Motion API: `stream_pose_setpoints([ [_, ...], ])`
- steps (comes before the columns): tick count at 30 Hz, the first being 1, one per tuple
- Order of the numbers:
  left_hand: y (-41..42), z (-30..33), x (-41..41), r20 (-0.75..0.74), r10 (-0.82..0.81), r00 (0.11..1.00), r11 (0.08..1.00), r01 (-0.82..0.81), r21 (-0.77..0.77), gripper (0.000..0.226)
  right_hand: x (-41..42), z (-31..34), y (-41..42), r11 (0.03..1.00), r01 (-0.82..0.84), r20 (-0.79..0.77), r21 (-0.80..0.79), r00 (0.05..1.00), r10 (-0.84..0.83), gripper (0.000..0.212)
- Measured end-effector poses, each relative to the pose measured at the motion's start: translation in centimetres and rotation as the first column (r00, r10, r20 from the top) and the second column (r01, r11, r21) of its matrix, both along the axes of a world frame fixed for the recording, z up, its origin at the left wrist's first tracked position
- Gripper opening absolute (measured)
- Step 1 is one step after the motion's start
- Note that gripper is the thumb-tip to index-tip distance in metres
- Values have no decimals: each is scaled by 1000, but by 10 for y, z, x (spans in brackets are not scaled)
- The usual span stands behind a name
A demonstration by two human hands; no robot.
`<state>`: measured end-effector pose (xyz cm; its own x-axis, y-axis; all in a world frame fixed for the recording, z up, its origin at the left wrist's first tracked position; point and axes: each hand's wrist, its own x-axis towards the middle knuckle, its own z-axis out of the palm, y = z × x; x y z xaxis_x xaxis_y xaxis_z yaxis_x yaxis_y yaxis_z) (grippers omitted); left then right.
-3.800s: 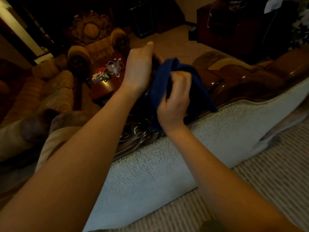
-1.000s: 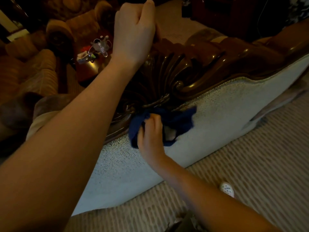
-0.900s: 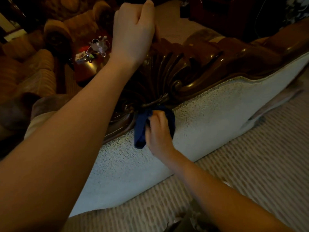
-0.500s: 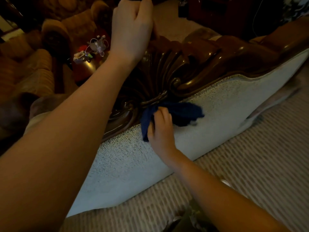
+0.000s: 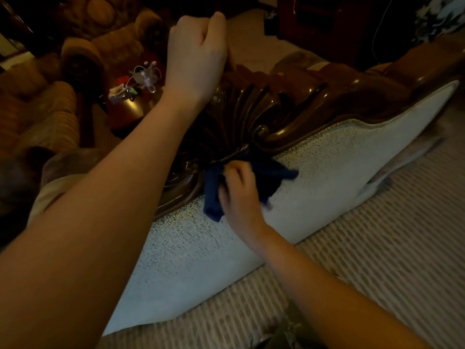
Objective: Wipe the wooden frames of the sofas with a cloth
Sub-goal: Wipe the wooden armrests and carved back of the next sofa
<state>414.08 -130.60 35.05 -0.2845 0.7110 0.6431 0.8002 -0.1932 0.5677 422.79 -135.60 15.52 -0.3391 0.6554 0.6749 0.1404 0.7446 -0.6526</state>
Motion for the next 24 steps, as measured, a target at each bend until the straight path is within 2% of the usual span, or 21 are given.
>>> stream_pose_setpoints([
  [2, 0, 0, 0, 7, 18, 1000, 1000, -18, -9, 62, 12, 7, 24, 972, 168, -90, -167, 979, -185, 18],
  [4, 0, 0, 1, 0, 34, 999, 999, -34, -11, 60, 19, 14, 42, 895, 242, -180, -376, 928, -327, 16],
  [5, 0, 0, 1, 0, 37, 999, 999, -37, -11, 60, 17, 16, 41, 868, 261, -183, -422, 914, -363, 15],
  [7, -1, 1, 4, 6, 39, 999, 999, -39, -16, 62, 8, 18, 23, 901, 223, -183, -372, 934, -307, 14],
  [9, -3, 2, 5, 4, 42, 999, 999, -41, -28, 67, -4, 16, -4, 983, 61, -163, -176, 983, -90, 12],
  [11, -5, 3, 7, -18, 38, 999, 998, -38, -50, 66, -11, 12, -11, 999, -47, -117, -1, 992, 47, 11],
  [14, -8, 3, 11, -98, 68, 993, 994, -76, -81, 54, -3, 18, 15, 997, 52, -145, 62, 989, -43, 13],
  [16, -9, 1, 16, -191, 101, 976, 988, -121, -97, 46, 14, 20, 46, 977, 209, -200, -41, 956, -214, 15],
  [18, -9, -1, 21, -297, 137, 945, 977, -179, -118, 41, 28, 24, 80, 897, 339, -253, -282, 876, -411, 16],
  [20, -8, -1, 25, -397, 171, 902, 965, -235, -119, 39, 25, 32, 92, 821, 388, -279, -418, 806, -522, 17],
  [24, -6, -2, 27, -542, 233, 808, 946, -318, -67, 41, 7, 35, 49, 887, 279, -338, -369, 849, -407, 18],
])
